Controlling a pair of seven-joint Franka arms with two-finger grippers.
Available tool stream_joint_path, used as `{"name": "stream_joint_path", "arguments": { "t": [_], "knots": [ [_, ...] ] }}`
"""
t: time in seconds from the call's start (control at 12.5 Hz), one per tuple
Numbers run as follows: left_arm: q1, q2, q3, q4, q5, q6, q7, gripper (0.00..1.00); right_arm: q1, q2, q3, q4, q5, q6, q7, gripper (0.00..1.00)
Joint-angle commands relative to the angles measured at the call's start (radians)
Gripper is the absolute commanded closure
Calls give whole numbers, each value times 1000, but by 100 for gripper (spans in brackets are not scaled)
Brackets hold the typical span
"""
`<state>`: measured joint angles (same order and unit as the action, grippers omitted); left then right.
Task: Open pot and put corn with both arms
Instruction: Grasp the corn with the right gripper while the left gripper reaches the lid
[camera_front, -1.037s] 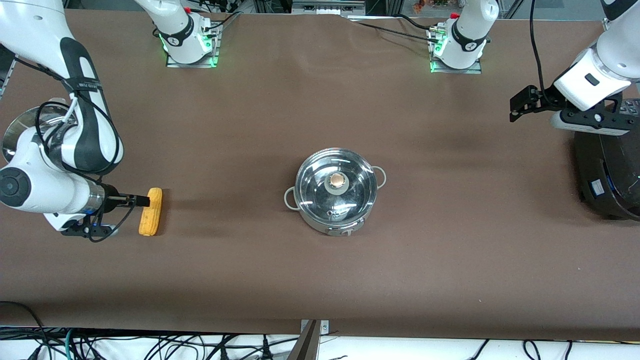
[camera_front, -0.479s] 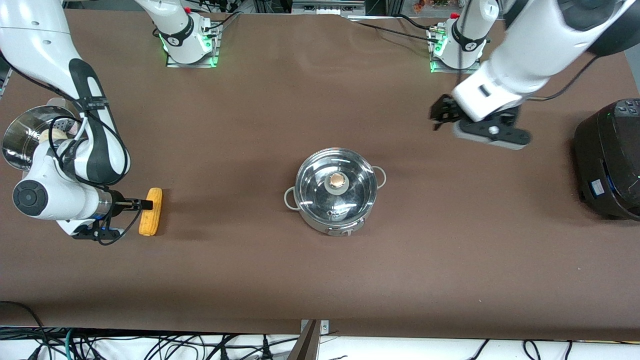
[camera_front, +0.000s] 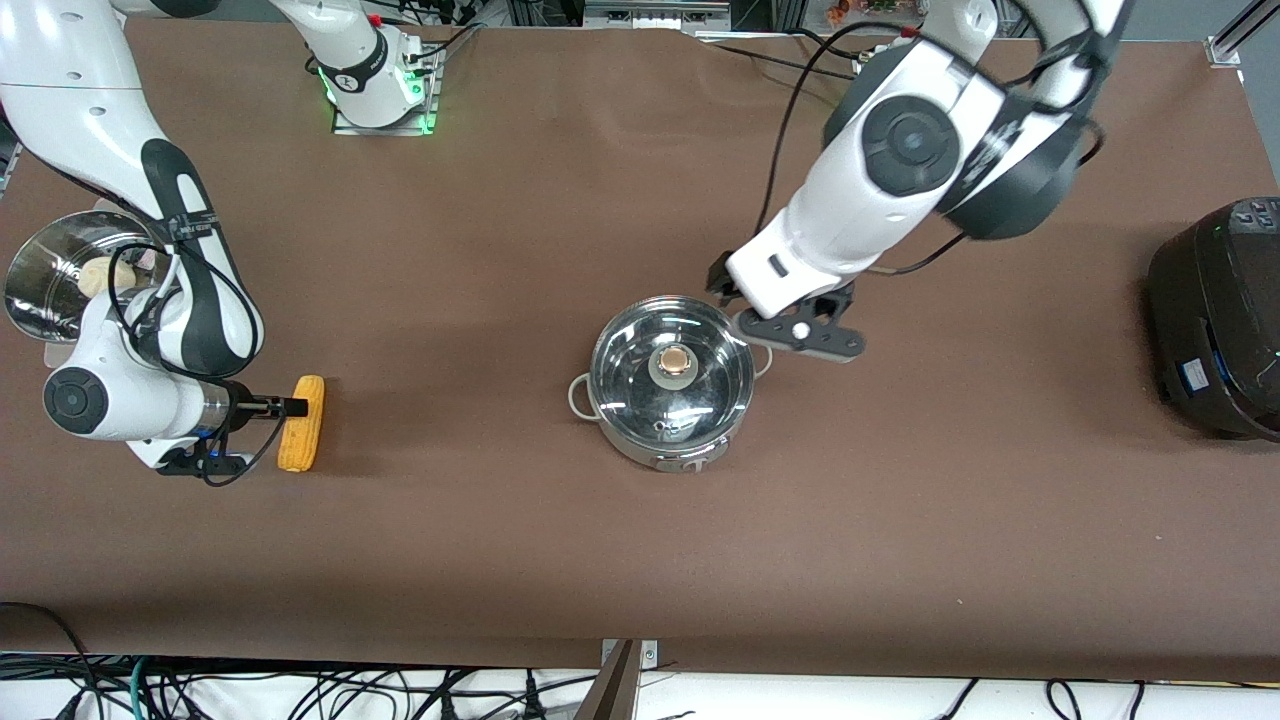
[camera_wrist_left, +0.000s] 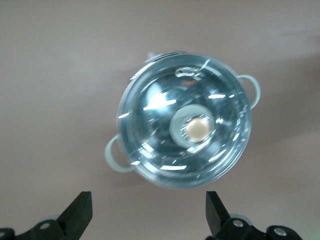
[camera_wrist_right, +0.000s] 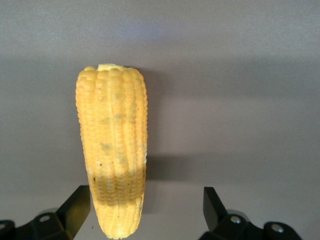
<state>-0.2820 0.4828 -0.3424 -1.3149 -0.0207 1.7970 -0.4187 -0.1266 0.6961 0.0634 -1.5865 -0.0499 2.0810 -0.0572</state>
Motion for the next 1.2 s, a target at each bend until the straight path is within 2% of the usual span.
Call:
{"name": "stream_joint_path", "arguments": {
  "t": [0.0, 0.24, 0.4, 0.48, 0.56, 0.64, 0.72, 0.88, 1.04, 1.12],
  "knots": [
    [-43, 98, 5, 55, 27, 63, -12, 0, 1, 3, 12, -17, -1, 39, 0, 0],
    [-48, 207, 5, 52, 25, 129, 1, 0, 2, 23, 16, -17, 1, 67, 2, 0],
    [-78, 233, 6, 49, 31, 218, 0, 0, 4, 29, 18, -17, 8, 80, 2, 1],
    [-79, 243, 6, 49, 33, 234, 1, 0, 4, 33, 18, -17, 9, 82, 2, 13],
    [-80, 246, 6, 49, 33, 234, 0, 0, 4, 33, 18, -17, 9, 80, 2, 43],
    [-80, 246, 6, 49, 31, 234, 0, 0, 15, 33, 18, -13, 9, 76, 10, 59],
    [-80, 246, 6, 49, 33, 234, 0, 0, 21, 31, 18, -10, 9, 70, 32, 67],
    [-97, 247, 9, 49, 34, 234, 0, 0, 27, 29, 18, -9, 9, 67, 49, 71],
    [-100, 247, 9, 49, 108, 235, 0, 11, 30, 25, 18, 2, 7, 64, 42, 72],
    [-102, 247, 9, 49, 129, 235, -3, 12, 30, 20, 18, 3, 7, 59, 42, 72]
  ]
}}
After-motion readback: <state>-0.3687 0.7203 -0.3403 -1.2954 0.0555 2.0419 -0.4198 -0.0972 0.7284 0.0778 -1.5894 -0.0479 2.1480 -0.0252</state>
